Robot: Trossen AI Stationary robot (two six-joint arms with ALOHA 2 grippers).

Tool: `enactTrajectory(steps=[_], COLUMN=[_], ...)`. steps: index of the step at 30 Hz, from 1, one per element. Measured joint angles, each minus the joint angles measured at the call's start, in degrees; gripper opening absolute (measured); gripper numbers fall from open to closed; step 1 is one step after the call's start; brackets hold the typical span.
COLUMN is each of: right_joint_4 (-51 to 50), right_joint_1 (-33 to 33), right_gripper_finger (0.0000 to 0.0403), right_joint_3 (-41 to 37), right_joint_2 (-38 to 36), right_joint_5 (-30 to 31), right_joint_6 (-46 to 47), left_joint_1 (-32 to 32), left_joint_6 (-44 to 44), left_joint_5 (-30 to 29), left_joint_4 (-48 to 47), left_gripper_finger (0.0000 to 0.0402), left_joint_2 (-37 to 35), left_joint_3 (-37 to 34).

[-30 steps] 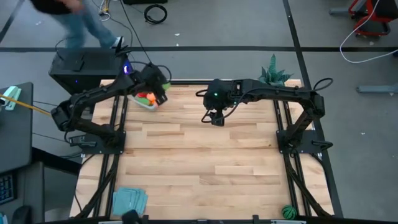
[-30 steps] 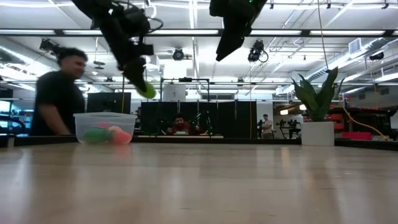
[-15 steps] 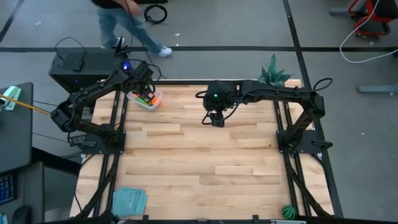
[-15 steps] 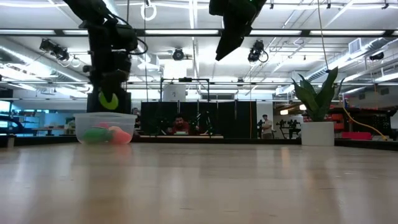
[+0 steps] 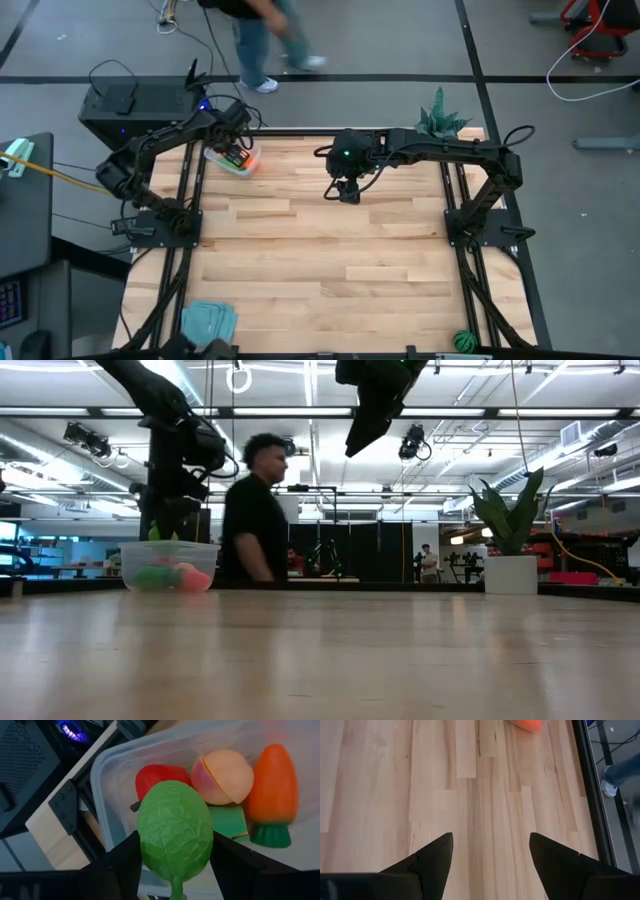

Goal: Pick and placing Produce into tupperware
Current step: Put the green melon into the transparent bin, then put the green watermelon into the transparent bin

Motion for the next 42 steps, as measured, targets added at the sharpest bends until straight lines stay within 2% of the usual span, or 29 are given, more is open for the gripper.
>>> enactTrajectory(steps=[15,25,30,36,42], right_joint_4=[0.17,-0.29,-5.12,-15.35,-26.62], right_joint_1=[0.00,0.00,0.14,2.15,6.75], right_gripper_finger=[0.0268,0.0268,0.0264,0.0264,0.0263], right_joint_3=[0.00,0.00,0.00,0.00,0.00], right_joint_2=[0.02,0.00,-1.24,-1.86,-1.86], right_joint_5=[0.00,0.00,0.00,0.00,0.00], right_joint_6=[-0.17,0.41,3.10,12.25,26.27], left_joint_1=[0.02,-0.07,-0.04,-0.63,-4.68], left_joint_6=[1.04,1.07,3.48,1.00,0.61], left_joint_5=[-0.06,-0.01,-0.04,-0.04,0.00], left_joint_4=[1.69,1.36,0.52,0.67,2.86], left_gripper_finger=[0.0269,0.0243,0.0231,0.0227,0.0228], left_joint_2=[1.60,1.51,-0.82,-7.54,-16.03], left_joint_3=[0.00,0.00,0.00,0.00,0.00])
